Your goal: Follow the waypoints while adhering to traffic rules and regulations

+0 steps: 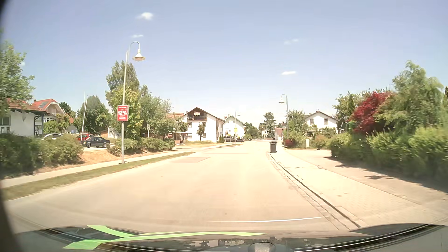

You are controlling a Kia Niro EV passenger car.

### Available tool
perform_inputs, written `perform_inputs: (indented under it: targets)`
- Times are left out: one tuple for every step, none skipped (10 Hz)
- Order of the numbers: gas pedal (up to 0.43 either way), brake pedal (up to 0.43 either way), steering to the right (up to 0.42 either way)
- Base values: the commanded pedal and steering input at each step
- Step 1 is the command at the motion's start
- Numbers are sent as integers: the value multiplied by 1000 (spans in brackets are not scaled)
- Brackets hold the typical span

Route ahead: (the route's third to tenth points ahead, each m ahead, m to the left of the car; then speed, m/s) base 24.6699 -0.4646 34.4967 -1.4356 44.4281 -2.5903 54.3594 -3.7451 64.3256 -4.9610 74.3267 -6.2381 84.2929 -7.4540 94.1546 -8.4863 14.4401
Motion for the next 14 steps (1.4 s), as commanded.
perform_inputs:
  targets:
    - [130,0,5]
    - [118,0,5]
    - [118,0,5]
    - [118,0,5]
    - [118,0,5]
    - [118,0,6]
    - [118,0,6]
    - [130,0,6]
    - [130,0,5]
    - [130,0,7]
    - [130,0,8]
    - [130,0,9]
    - [130,0,13]
    - [130,0,17]
